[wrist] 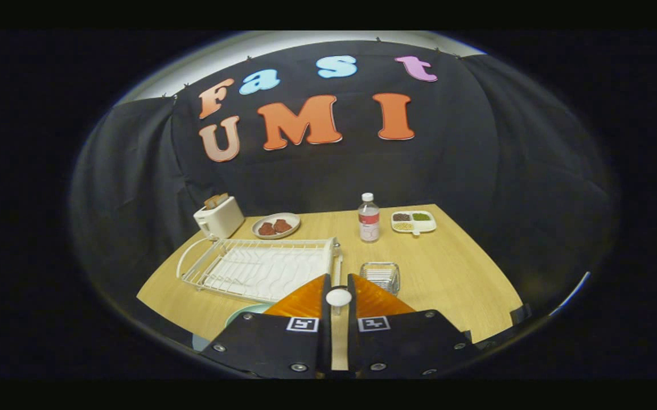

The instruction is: Take the plate from the dish rack, then take the spoon from the basket and place it into the plate.

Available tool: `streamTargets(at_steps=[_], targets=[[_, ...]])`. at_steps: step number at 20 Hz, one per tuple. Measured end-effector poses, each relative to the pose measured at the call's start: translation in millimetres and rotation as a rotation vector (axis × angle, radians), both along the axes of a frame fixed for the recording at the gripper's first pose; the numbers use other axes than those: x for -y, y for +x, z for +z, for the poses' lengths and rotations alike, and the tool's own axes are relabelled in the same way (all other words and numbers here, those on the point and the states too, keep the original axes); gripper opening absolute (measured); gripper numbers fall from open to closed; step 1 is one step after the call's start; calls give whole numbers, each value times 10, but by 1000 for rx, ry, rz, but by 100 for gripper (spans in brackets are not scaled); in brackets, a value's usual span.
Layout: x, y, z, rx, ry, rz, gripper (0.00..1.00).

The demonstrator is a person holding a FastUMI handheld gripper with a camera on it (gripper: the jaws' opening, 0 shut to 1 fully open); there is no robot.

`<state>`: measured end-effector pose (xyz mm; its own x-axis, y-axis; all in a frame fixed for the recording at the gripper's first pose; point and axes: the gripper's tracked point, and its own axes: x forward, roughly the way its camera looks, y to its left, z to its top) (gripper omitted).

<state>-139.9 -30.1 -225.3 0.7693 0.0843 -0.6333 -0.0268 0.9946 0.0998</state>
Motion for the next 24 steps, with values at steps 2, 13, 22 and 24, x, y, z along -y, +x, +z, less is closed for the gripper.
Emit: streamTargets(at_steps=[2,13,22,24], targets=[[-142,-92,-74,-25,27,35,11],[-978,-344,-624,-161,147,245,11],[-1502,-365,-911,-193,192,349,11],[-1554,-345,-954,-189,194,355,11]])
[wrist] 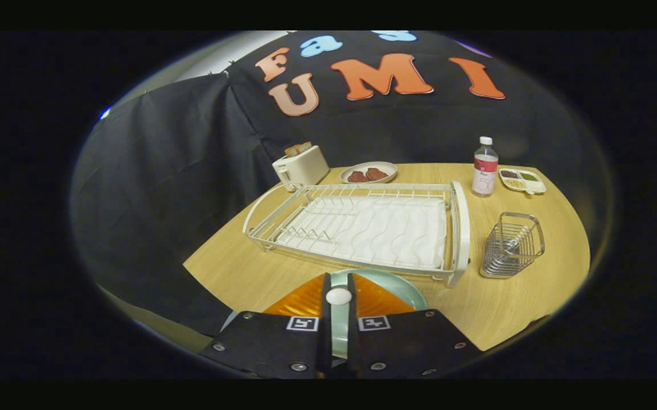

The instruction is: Take the plate from the dish rack, then take the spoon from the basket and place it into the plate.

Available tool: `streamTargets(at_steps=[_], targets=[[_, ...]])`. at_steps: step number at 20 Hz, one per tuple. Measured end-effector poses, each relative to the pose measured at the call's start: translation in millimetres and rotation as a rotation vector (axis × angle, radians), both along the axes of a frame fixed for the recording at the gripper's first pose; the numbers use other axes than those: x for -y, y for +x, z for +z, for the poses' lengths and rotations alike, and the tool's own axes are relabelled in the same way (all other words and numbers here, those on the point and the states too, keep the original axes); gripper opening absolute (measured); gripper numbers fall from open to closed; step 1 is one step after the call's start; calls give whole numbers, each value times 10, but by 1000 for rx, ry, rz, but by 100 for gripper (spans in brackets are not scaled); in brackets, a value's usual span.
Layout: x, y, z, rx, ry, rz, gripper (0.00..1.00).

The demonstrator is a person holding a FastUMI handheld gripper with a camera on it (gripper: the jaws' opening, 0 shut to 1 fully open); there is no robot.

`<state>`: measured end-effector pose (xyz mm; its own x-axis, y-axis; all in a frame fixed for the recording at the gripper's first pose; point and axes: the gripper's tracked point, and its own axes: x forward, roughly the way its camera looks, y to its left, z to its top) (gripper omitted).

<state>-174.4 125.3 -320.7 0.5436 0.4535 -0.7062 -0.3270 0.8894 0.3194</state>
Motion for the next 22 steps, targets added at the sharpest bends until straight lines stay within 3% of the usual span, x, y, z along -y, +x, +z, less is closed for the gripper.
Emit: streamTargets(at_steps=[6,16,19,22], targets=[[89,-107,-178,-21,-29,-11,12],[491,-342,-543,-196,-23,-164,23],[647,-284,-564,-201,-68,-205,33],[790,-146,-457,-160,-84,-259,57]])
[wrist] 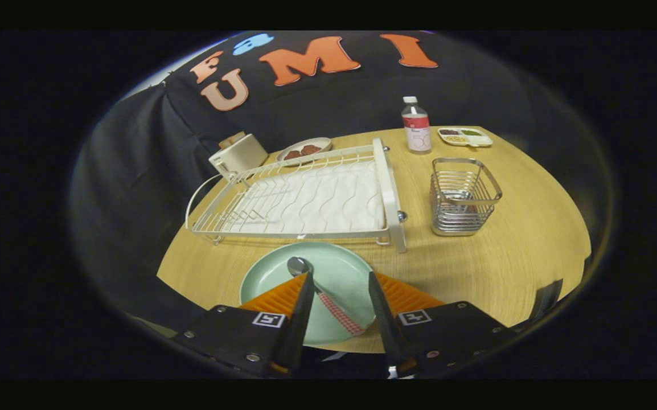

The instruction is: Take the plate from the dish rack, then take the spoon from the basket and place it into the plate.

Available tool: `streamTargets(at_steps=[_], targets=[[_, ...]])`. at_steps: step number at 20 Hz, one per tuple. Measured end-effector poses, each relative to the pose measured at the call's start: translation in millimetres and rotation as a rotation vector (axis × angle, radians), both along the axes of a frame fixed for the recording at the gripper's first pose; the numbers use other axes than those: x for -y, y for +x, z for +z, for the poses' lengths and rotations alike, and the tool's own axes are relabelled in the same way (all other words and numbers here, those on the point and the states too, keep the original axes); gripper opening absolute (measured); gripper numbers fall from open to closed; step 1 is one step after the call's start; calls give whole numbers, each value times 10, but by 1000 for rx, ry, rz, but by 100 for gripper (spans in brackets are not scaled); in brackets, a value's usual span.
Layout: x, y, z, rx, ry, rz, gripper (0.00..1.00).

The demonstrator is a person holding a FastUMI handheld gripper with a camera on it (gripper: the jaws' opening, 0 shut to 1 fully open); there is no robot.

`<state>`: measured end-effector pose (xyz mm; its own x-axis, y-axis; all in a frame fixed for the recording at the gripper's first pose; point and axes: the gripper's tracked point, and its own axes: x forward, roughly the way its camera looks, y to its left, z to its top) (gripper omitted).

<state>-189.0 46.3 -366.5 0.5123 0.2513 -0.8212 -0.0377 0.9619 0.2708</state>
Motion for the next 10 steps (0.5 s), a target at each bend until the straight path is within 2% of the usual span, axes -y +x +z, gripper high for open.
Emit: streamTargets(at_steps=[4,10], targets=[[185,322,365,123,-52,-36,77],[414,876,1212,385,-114,-102,89]])
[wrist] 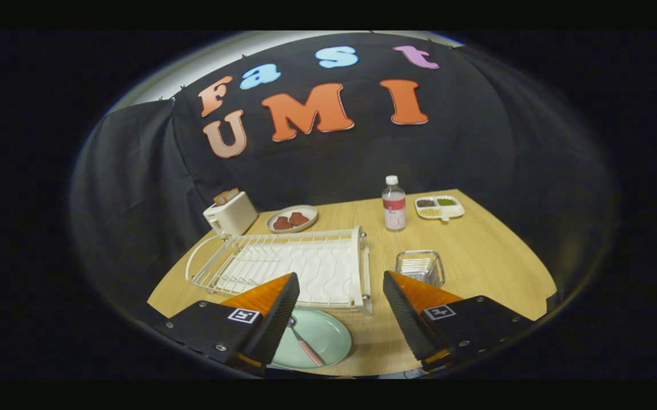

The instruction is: Take the plate from the dish rack, then take the spoon from the basket and place it into the plate.

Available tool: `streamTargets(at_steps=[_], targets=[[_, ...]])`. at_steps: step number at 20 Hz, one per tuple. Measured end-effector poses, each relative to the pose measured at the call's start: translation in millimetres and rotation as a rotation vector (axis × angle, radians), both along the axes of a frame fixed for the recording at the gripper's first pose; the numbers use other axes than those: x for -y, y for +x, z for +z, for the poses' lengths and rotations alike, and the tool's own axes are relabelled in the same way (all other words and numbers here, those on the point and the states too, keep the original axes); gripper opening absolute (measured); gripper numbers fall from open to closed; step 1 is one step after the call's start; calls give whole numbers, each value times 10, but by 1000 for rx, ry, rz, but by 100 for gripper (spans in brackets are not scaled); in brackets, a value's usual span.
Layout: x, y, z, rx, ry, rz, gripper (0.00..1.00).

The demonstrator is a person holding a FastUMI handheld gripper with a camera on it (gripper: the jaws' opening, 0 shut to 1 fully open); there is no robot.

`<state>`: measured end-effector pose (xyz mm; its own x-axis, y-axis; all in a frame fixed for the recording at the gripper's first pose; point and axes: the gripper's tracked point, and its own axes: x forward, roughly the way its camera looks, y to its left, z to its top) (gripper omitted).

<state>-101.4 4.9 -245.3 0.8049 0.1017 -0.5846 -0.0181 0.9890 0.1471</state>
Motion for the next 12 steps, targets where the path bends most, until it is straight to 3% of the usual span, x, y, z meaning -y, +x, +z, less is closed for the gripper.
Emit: streamTargets(at_steps=[7,12], targets=[[62,395,1024,282,-98,-6,89],[44,453,1428,386,-128,-13,91]])
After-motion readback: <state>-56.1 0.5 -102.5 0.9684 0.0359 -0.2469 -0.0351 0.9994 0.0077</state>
